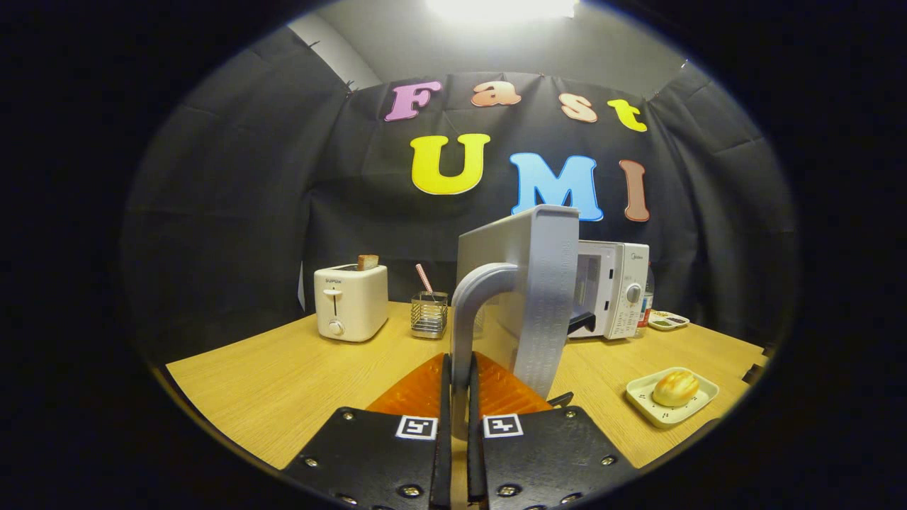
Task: Open the microwave, put the food inside, and close the microwave door.
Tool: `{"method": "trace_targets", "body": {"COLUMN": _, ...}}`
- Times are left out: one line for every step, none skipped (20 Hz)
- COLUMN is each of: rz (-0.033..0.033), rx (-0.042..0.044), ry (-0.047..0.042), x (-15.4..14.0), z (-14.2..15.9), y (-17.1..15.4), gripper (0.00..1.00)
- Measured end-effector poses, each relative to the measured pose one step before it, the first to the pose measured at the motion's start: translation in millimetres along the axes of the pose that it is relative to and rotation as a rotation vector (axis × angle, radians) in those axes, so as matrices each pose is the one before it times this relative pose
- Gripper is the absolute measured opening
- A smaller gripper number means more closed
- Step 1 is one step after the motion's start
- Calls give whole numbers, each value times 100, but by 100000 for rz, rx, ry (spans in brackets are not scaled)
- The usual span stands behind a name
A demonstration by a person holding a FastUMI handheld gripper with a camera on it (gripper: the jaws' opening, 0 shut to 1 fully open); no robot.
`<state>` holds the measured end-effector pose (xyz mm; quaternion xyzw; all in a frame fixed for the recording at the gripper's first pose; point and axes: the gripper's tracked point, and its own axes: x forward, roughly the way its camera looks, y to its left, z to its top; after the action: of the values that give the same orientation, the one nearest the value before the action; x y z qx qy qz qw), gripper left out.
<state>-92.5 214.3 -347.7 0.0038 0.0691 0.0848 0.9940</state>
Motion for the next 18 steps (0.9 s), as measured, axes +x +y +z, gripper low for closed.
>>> {"method": "trace_targets", "body": {"rz": 1471, "rx": -290, "ry": 749, "x": -557, "z": -366, "y": 398, "gripper": 10}}
{"method": "trace_targets", "body": {"rz": 2983, "rx": -1005, "ry": -6, "x": -525, "z": 67, "y": 430, "gripper": 11}}
{"method": "trace_targets", "body": {"rz": 5362, "rx": -871, "ry": 97, "x": -610, "z": -22, "y": 1001, "gripper": 11}}
{"method": "trace_targets", "body": {"rz": 5726, "rx": -94, "ry": 1781, "x": -569, "z": -386, "y": 807, "gripper": 21}}
{"method": "trace_targets", "body": {"rz": 6431, "rx": 232, "ry": 2352, "x": -872, "z": -616, "y": 803, "gripper": 28}}
{"method": "trace_targets", "body": {"rz": 6448, "rx": -909, "ry": 997, "x": -600, "z": -120, "y": 731, "gripper": 43}}
{"method": "trace_targets", "body": {"rz": 3772, "rx": -1954, "ry": -213, "x": -962, "z": 141, "y": 7, "gripper": 48}}
{"method": "trace_targets", "body": {"rz": 868, "rx": -2016, "ry": -1163, "x": -876, "z": 360, "y": -865, "gripper": 59}}
{"method": "trace_targets", "body": {"rz": 1429, "rx": -1590, "ry": -1432, "x": -1059, "z": -8, "y": -960, "gripper": 67}}
{"method": "trace_targets", "body": {"rz": 1762, "rx": -965, "ry": -1885, "x": -863, "z": 250, "y": -952, "gripper": 80}}
{"method": "trace_targets", "body": {"rz": 857, "rx": 348, "ry": -2339, "x": -962, "z": 257, "y": -1325, "gripper": 82}}
{"method": "trace_targets", "body": {"rz": -890, "rx": 2184, "ry": -952, "x": -877, "z": 191, "y": -1859, "gripper": 83}}
{"method": "trace_targets", "body": {"rz": -765, "rx": 3064, "ry": 358, "x": -695, "z": -133, "y": -1988, "gripper": 84}}
{"method": "trace_targets", "body": {"rz": -1054, "rx": 2916, "ry": 843, "x": -551, "z": -23, "y": -1956, "gripper": 85}}
{"method": "trace_targets", "body": {"rz": -1918, "rx": 2113, "ry": 444, "x": -552, "z": 145, "y": -1955, "gripper": 85}}
{"method": "trace_targets", "body": {"rz": -3502, "rx": 644, "ry": 159, "x": -417, "z": 204, "y": -2419, "gripper": 85}}
{"method": "trace_targets", "body": {"rz": -4638, "rx": -690, "ry": -258, "x": -317, "z": 66, "y": -2650, "gripper": 85}}
{"method": "trace_targets", "body": {"rz": -4008, "rx": -2147, "ry": 246, "x": -140, "z": -47, "y": -2248, "gripper": 85}}
